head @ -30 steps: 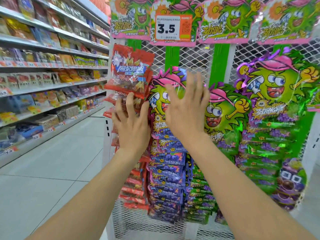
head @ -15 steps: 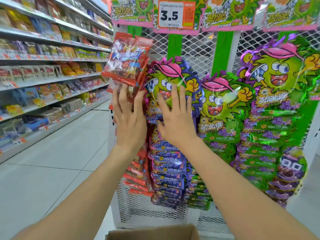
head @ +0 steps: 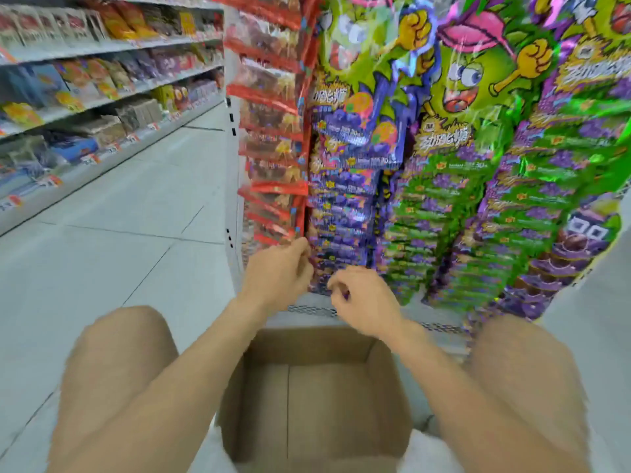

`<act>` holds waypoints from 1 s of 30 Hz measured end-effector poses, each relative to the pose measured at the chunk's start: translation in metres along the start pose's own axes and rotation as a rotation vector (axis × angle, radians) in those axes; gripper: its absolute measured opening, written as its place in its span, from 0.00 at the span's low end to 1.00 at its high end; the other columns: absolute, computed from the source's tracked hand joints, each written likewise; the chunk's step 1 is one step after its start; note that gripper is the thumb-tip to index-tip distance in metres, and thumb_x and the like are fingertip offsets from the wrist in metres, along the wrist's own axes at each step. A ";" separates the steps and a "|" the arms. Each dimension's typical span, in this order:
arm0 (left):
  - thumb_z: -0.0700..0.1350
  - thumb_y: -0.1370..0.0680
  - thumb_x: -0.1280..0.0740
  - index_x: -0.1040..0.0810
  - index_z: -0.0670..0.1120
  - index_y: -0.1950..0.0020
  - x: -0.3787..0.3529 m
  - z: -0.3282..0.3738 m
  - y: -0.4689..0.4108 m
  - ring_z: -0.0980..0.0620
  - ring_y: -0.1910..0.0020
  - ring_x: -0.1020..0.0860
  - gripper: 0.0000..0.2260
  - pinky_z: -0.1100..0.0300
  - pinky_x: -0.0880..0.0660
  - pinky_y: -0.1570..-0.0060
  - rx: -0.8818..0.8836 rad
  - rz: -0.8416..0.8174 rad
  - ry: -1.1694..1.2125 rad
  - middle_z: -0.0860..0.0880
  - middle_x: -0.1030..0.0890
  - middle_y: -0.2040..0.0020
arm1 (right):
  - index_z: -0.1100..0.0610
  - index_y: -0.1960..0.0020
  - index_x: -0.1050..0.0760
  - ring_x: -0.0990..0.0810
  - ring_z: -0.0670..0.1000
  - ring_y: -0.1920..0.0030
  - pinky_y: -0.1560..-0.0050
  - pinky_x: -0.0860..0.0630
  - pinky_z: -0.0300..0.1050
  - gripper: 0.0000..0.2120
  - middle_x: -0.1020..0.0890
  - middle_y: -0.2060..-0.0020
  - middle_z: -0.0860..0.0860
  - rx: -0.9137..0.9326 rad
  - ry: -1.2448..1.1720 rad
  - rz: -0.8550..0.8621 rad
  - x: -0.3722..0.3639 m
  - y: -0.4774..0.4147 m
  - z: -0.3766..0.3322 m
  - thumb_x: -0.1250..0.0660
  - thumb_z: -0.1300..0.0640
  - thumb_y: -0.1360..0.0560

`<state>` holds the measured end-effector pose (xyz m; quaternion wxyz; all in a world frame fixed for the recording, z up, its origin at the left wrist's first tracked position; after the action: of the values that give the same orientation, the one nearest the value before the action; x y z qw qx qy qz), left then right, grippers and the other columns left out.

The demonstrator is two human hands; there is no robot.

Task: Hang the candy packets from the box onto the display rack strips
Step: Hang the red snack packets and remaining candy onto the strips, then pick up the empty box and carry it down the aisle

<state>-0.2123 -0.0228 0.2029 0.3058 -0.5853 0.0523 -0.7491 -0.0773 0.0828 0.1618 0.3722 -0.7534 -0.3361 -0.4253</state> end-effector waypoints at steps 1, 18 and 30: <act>0.51 0.22 0.36 0.22 0.51 0.48 -0.024 -0.013 0.018 0.40 0.58 0.17 0.07 0.50 0.24 0.62 0.082 -0.106 0.007 0.50 0.16 0.60 | 0.51 0.58 0.19 0.21 0.48 0.65 0.56 0.20 0.47 0.08 0.20 0.68 0.46 -0.161 -0.091 -0.101 -0.026 0.015 0.020 0.35 0.53 0.23; 0.38 0.21 0.32 0.26 0.41 0.36 -0.166 -0.175 0.248 0.34 0.39 0.21 0.14 0.43 0.21 0.40 1.469 -0.608 0.044 0.38 0.21 0.37 | 0.61 0.37 0.26 0.18 0.65 0.47 0.48 0.19 0.56 0.15 0.19 0.46 0.62 -1.187 0.045 -0.338 -0.171 0.163 0.157 0.37 0.69 0.22; 0.45 0.19 0.36 0.25 0.42 0.40 0.110 -0.238 0.197 0.34 0.43 0.20 0.10 0.47 0.25 0.46 1.416 -0.606 -0.100 0.39 0.20 0.42 | 0.68 0.38 0.27 0.21 0.58 0.58 0.60 0.28 0.46 0.12 0.18 0.50 0.62 -0.725 0.175 -0.823 -0.050 0.049 -0.033 0.40 0.64 0.19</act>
<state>-0.3641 -0.3056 0.1368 0.3910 -0.2721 -0.6158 -0.6276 -0.0705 0.0211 0.1158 -0.0815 -0.6016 -0.4026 -0.6851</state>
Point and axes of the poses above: each hand's wrist, its own y-axis away from the middle knuckle, its own x-axis out of the back of the hand, z = x × y, the point moved 6 cm from there along -y, towards the middle knuckle
